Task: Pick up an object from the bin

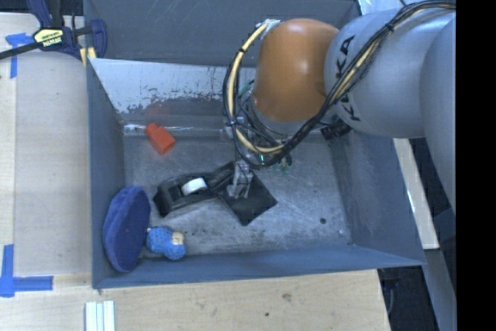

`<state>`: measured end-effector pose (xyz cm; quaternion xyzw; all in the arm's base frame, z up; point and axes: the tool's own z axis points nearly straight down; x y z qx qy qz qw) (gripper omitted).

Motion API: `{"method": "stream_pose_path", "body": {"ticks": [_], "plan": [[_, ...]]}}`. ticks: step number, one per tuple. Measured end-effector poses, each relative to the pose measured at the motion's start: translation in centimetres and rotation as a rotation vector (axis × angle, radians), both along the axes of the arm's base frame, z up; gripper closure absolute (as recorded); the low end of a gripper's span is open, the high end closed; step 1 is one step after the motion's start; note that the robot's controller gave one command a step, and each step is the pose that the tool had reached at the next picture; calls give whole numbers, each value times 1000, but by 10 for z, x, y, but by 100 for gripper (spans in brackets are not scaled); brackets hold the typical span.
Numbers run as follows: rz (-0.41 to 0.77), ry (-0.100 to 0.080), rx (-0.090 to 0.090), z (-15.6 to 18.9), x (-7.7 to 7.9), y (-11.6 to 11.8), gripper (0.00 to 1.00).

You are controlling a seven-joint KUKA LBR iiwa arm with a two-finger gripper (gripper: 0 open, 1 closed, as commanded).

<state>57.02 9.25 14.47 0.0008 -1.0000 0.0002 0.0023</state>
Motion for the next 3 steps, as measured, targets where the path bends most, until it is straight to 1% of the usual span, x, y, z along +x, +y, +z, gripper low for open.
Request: {"method": "stream_pose_path", "body": {"ticks": [1, 2, 3], "plan": [[-94, 1, -1, -79, -33, 23, 0], [-95, -10, 0, -74, -29, 22, 100], [-84, -1, -2, 61, -39, 26, 100]]}}
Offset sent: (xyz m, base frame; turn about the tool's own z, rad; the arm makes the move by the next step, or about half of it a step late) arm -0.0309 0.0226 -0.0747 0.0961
